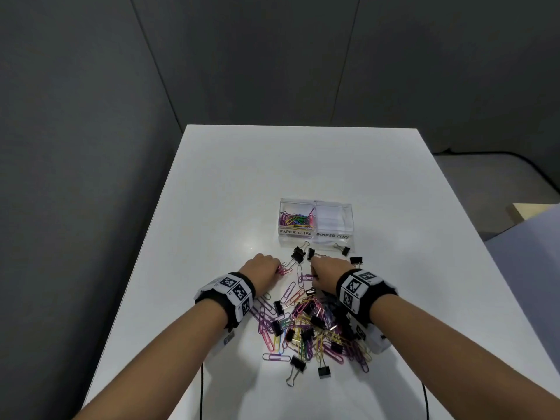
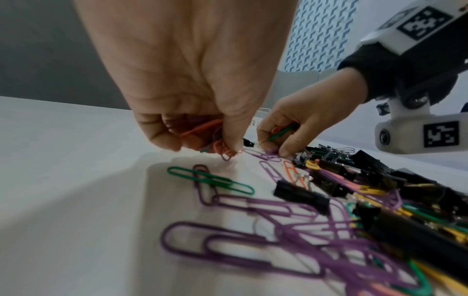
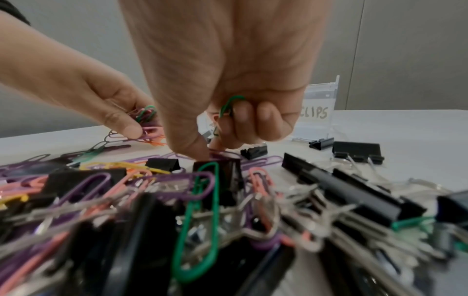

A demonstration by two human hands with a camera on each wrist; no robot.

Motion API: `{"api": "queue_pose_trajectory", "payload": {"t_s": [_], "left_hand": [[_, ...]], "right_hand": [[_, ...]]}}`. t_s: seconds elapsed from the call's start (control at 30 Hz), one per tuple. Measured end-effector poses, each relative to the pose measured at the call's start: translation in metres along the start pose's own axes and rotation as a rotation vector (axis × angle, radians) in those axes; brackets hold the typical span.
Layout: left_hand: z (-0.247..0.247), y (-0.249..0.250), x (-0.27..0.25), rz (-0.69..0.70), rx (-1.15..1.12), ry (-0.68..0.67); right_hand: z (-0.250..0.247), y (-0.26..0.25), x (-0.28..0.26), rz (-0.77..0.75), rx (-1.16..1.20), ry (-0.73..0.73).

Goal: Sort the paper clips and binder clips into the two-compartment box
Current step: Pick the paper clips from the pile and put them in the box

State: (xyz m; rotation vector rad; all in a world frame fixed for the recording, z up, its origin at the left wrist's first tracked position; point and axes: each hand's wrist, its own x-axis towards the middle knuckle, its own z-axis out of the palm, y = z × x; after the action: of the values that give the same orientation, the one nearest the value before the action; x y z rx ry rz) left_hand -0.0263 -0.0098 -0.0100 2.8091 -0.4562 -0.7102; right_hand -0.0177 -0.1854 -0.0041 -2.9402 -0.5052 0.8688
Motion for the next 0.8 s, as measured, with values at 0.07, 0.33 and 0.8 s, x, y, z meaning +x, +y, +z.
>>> {"api": "queue_pose_trajectory", "payload": {"t_s": [0.07,0.33,0.8], "left_hand": [[-0.002,-0.002,-0.002,-0.008,0.008,0.008],[-0.008,-0.006,-0.004,-0.046,-0.220,-0.040],[-0.007,-0.027,-0.019,-0.188,-0.272,0.017]], "right_hand": [[-0.001,0.001,0.000,-0.001,0.028,-0.019],[0.005,0.001,-0.006,-0.025,0.061,-0.002],[0.007,0.005,-0.007,0.038,0.166,-0.021]]}}
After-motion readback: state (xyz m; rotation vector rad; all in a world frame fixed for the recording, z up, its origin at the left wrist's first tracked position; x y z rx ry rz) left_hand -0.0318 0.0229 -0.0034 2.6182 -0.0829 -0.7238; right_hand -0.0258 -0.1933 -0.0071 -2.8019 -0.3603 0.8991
